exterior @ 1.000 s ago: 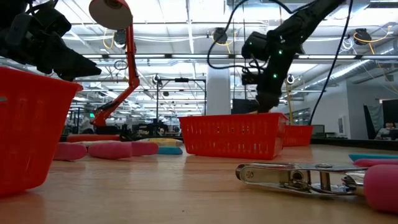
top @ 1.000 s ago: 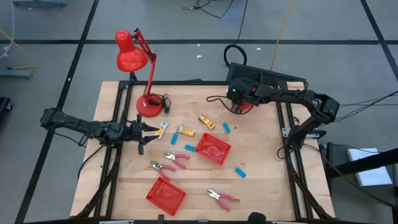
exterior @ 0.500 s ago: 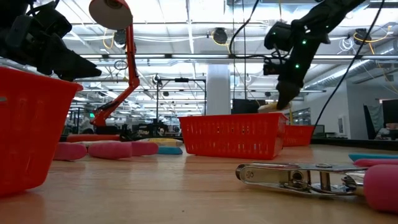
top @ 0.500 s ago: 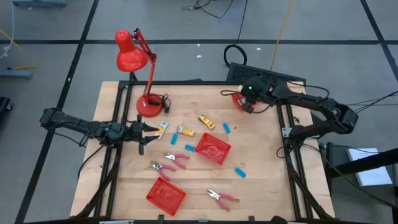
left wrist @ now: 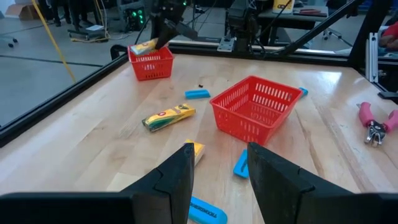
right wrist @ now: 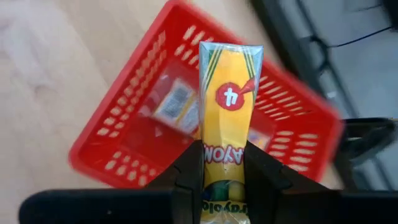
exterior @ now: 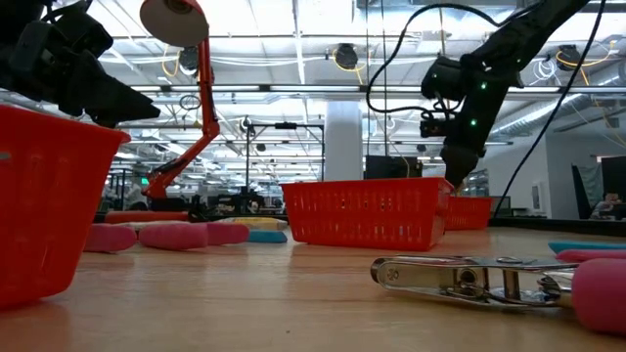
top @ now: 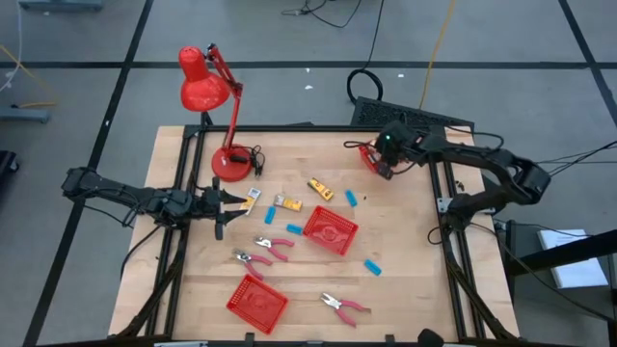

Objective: Pick & Place School Supplies
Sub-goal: Put the yellow crayon box into the top red bin, then put the blue eraser into the middle red bin

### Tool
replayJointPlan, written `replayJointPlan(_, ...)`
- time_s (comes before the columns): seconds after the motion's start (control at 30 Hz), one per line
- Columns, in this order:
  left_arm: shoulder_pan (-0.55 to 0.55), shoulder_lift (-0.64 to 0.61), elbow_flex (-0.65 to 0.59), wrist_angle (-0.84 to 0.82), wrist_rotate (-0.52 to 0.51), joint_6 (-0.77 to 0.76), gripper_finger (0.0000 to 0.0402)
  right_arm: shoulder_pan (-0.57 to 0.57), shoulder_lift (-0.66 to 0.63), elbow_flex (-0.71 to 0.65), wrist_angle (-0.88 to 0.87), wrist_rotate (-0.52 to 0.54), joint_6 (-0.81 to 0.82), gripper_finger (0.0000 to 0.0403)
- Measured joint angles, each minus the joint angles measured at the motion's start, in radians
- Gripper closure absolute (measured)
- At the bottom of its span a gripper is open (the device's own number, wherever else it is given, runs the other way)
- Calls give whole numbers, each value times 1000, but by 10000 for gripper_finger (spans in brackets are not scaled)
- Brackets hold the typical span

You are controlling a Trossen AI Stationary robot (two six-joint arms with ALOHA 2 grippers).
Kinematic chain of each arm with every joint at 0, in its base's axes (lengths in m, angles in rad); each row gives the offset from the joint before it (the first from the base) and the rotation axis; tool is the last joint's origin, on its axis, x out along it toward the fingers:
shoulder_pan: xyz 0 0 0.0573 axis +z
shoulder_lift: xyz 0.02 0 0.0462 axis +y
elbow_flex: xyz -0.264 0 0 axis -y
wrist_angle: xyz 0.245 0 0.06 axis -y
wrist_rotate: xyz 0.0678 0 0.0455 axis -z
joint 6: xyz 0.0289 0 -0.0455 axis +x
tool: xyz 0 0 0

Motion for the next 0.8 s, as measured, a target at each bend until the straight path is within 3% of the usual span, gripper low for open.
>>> replayJointPlan(0.4,0,0,0,0,0,0,250,-8,43,0,0,-25,22,331)
replayJointPlan(0.63,0,0,0,0,0,0,250,-9,43,0,7,-24,38,213)
replayJointPlan(0.8,0,0,0,-1,0,0,250,-14,43,0,26,-22,41,182)
